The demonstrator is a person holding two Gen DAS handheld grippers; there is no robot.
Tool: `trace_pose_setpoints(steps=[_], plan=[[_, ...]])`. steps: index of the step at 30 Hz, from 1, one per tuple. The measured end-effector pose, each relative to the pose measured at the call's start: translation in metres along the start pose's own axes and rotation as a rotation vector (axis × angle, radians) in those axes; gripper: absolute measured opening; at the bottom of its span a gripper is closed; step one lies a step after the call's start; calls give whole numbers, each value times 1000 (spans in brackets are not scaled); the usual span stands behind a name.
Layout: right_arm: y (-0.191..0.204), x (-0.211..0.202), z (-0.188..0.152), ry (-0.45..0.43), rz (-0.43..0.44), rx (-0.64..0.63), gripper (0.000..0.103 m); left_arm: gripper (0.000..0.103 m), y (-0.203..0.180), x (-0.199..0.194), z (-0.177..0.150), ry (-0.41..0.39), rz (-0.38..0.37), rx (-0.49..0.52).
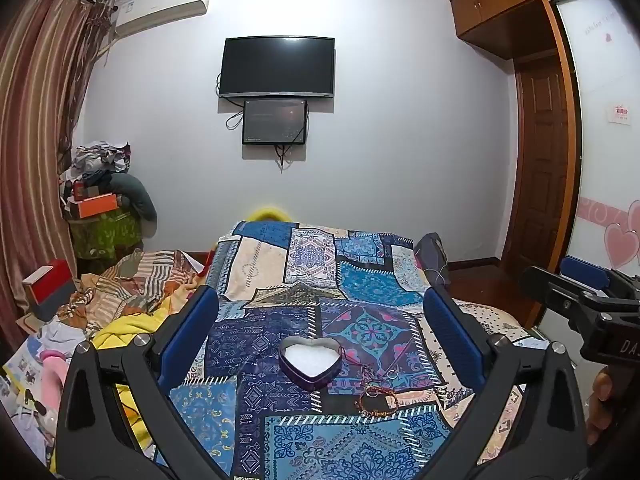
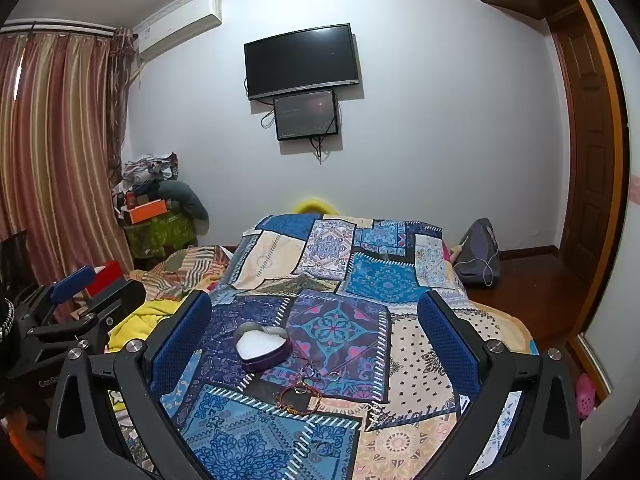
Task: Organize jewelry
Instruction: 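Move both tools toward the heart-shaped tin and jewelry on the bed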
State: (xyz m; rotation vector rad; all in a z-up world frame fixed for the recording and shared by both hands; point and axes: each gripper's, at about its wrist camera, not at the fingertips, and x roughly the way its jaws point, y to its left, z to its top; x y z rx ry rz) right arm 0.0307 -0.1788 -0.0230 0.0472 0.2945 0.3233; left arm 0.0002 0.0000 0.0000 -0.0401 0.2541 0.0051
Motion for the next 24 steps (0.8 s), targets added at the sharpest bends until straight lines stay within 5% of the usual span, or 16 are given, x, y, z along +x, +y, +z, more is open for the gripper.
trace_pose_setpoints(steps=[14,24], plan=[[2,11,-16,20,0,-1,102,103,1,1,-1,7,-5,2],[-7,43,-30,121,-10,-20,102,103,6,28,-9,70,10,18]])
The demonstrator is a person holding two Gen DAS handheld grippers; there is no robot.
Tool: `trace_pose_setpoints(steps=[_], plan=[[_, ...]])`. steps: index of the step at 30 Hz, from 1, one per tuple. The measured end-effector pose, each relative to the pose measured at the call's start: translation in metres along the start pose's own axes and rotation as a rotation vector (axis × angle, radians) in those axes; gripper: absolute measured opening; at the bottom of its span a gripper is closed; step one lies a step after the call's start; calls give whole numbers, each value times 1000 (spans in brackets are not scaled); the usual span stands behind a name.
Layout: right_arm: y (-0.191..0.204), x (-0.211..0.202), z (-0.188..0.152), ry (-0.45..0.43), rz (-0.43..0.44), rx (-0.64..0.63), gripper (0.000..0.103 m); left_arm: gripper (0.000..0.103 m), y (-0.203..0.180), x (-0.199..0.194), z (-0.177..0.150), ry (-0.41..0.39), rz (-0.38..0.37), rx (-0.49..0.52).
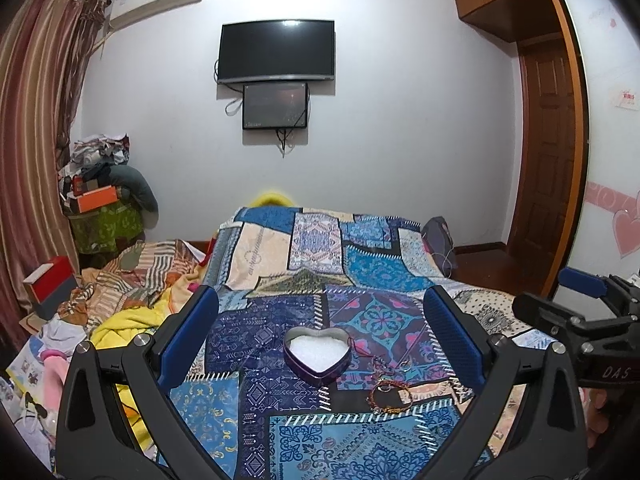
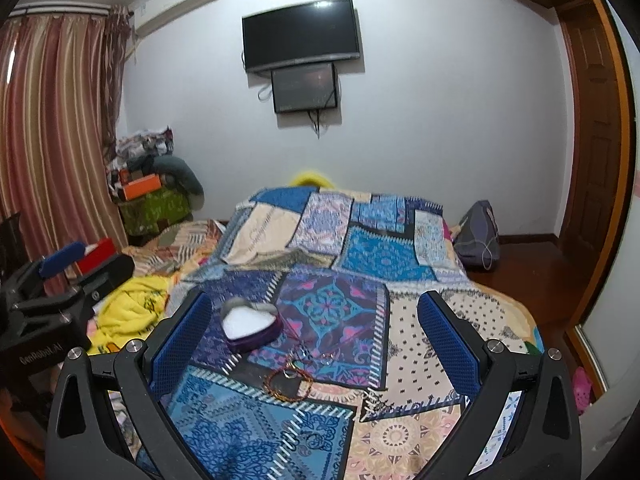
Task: Organize jewelry
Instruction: 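Move both tools toward the heart-shaped tin and jewelry on the bed, then grasp the red-and-gold beaded bracelet with the right gripper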
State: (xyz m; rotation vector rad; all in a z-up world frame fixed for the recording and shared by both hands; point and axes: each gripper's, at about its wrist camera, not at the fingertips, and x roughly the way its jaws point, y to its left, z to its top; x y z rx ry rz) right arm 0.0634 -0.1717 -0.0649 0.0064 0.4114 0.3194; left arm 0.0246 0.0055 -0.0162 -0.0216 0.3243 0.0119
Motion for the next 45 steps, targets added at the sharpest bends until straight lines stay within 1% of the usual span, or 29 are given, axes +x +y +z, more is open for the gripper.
trace_pose_setpoints(steps=[4,6,10,13,14,15,16,18,19,21,23,26,27,29,31,34,35,37,40,42,43,45], plan=[[-8,27,-13,79,-15,-9,102,103,7,24,-7,67,7,-4],[-13,41,-22,125,-17,-14,102,103,14,39,-14,115,2,-17],[-18,60,-35,205,-13,-27,102,94,25,69,-30,219,-10,-38],[-20,79,-47,277,20,-34,102,90,30,93,-45,298,2,-20],[-21,84,-51,295,31,-33,101,90,31,98,-48,317,4,-17],[-20,90,-53,316,43,-33,98,89,31,104,-52,337,1,-18],[-21,97,-58,349,63,-34,96,89,32,109,-56,360,-14,-21],[-21,108,-62,383,85,-30,89,87,31,119,-64,411,-48,-24],[-23,113,-65,405,98,-25,86,84,29,125,-68,435,-64,-21],[-24,118,-69,430,115,-19,80,80,25,134,-76,477,-89,-9],[-25,123,-72,451,125,-20,76,75,18,141,-85,511,-112,12],[-22,126,-77,475,155,-26,75,68,8,147,-97,557,-158,36],[-20,128,-80,490,176,-36,75,66,5,148,-100,569,-170,43],[-15,131,-86,518,208,-59,75,60,-1,150,-107,593,-195,62],[-11,134,-90,536,222,-88,75,55,-6,152,-114,618,-216,79],[-6,139,-95,560,241,-124,66,48,-11,154,-121,645,-243,96],[-5,142,-96,567,245,-129,63,47,-12,155,-122,651,-252,101],[-4,146,-97,572,244,-136,60,47,-14,154,-122,648,-256,110],[-3,148,-96,567,246,-145,53,46,-12,154,-122,653,-282,89],[-2,150,-95,561,252,-153,43,46,-12,153,-122,656,-296,83],[0,151,-95,558,255,-156,40,46,-13,153,-122,656,-299,88],[0,153,-94,552,272,-153,27,46,-16,153,-123,660,-309,98]])
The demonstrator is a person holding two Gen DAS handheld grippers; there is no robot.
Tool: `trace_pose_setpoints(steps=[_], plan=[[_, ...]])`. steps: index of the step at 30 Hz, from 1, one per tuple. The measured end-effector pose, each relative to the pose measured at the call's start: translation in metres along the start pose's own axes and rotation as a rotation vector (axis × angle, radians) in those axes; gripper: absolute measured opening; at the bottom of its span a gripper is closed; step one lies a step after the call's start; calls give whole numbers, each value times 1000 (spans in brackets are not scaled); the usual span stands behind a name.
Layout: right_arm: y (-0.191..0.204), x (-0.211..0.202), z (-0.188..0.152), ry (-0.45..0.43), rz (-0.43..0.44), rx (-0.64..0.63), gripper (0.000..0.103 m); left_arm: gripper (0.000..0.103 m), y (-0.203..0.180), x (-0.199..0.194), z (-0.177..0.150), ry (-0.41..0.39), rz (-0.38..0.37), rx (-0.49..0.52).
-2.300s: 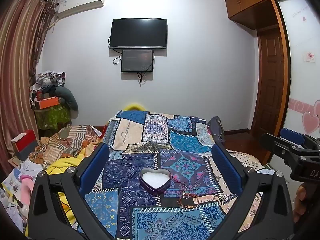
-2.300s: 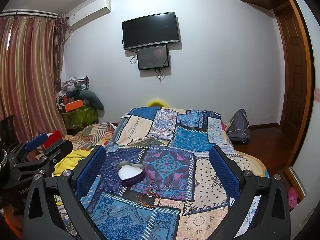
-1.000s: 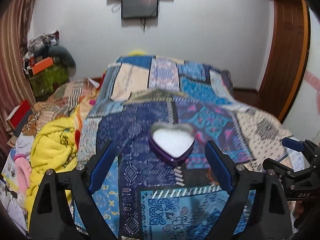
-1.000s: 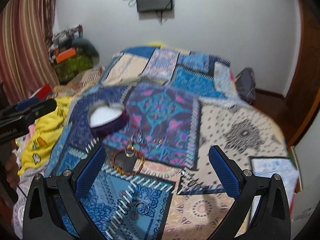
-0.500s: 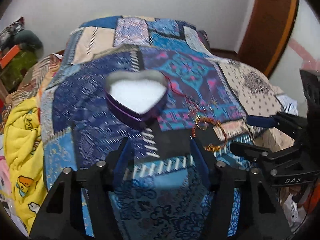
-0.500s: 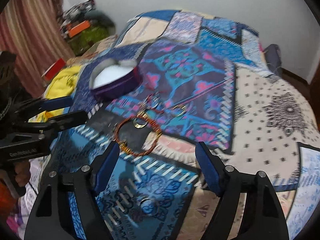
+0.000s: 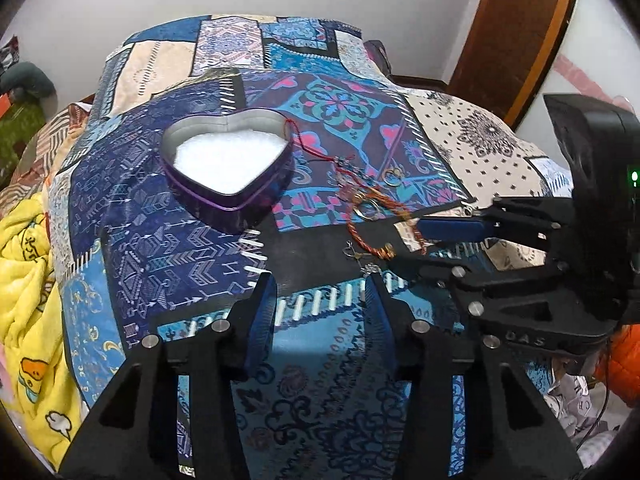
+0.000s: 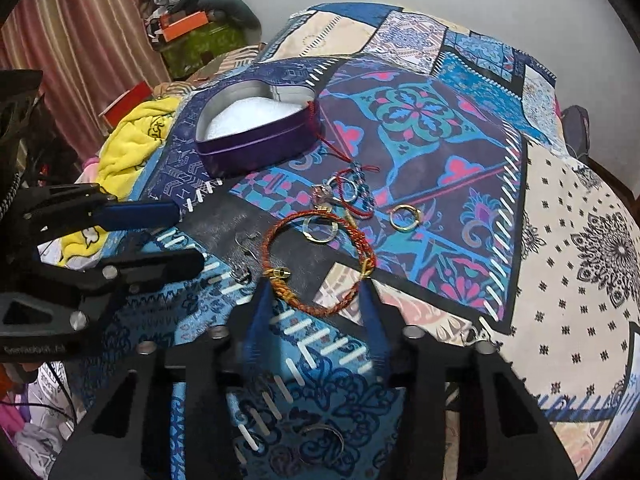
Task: Organize jewelry
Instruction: 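Grasp the red-and-gold beaded bracelet with the right gripper, then carry the bracelet into the heart tin and open the right gripper while the left gripper grasps an earring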
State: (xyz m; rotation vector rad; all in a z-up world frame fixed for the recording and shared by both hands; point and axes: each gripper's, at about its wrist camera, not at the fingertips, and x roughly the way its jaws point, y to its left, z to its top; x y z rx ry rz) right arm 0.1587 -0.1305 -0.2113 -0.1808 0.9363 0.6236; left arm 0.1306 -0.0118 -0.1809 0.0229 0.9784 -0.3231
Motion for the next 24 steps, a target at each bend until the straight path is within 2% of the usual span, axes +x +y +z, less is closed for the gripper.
trace_pose_setpoints(steps=[3,6,9,14,18,19,24], plan=[[0,-1,-1,-6,10,10,17,46,-4,3,1,8,-15,12],[-3,-3,-3,-10,23,34,13,46,-10,8,2,10,-26,28],[-8,-6,-6,-13,27,57,11,42,-15,14,4,12,-31,42],[-14,-11,-10,-14,24,79,11,26,-24,22,5,8,-17,80],[-19,-14,-9,-23,21,100,10,18,-28,24,5,1,-8,95],[-18,-16,-9,-27,20,104,10,12,-28,25,4,1,-4,97],[-17,-22,-6,-48,16,106,10,12,-24,22,5,-7,-10,74]])
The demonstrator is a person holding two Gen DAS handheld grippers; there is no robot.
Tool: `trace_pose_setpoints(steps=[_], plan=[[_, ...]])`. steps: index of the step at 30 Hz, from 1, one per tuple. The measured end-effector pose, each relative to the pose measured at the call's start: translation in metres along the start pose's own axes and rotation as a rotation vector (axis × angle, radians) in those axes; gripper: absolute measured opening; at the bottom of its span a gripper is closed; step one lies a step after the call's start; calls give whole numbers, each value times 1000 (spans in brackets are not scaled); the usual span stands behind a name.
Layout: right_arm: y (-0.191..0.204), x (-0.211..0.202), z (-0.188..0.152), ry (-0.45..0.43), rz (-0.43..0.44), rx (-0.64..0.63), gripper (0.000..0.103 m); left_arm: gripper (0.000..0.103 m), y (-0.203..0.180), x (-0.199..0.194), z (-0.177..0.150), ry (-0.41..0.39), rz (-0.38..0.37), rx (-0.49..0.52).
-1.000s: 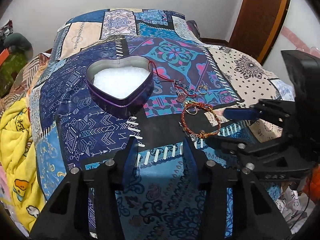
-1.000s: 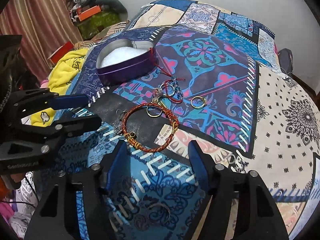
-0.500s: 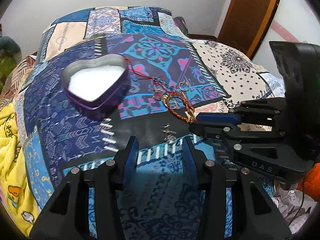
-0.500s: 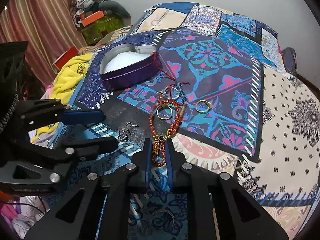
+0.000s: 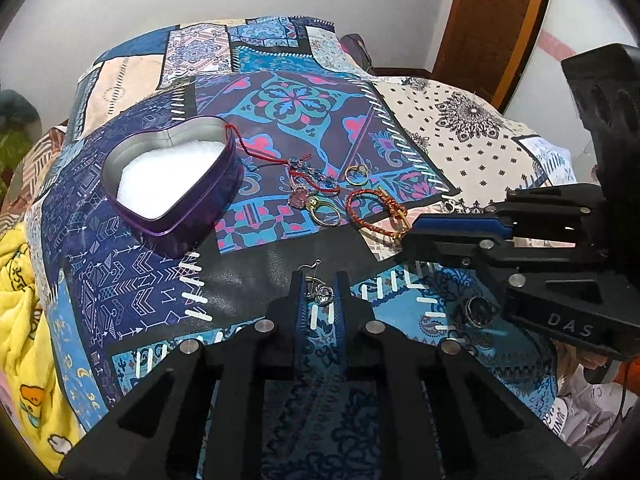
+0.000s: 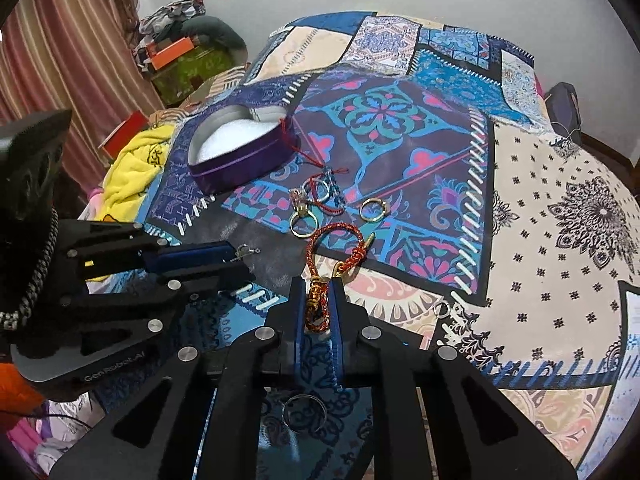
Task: Organize jewelry
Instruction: 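Carry the bracelet into the heart tin and open the right gripper while the left gripper grasps an earring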
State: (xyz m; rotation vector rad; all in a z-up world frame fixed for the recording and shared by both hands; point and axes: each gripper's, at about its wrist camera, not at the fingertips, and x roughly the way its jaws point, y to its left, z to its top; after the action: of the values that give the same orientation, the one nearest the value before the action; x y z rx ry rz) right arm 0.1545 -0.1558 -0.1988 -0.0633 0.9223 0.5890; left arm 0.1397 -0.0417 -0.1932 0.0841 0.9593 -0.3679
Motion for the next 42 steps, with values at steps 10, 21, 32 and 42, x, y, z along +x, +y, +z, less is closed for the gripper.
trace_pose_setpoints(steps=[10,21,32,42], plan=[[11,-14,20,-68,16,-9,10,12,12,-30,8,-83,26,-51],[37,-27,48,-133,25,-53,10,12,33,-79,28,-239,109,-89],[62,-22,73,-188,51,-111,10,12,64,-110,45,-344,167,-143],[61,8,92,-163,84,-92,10,12,91,-95,55,-329,159,-183]])
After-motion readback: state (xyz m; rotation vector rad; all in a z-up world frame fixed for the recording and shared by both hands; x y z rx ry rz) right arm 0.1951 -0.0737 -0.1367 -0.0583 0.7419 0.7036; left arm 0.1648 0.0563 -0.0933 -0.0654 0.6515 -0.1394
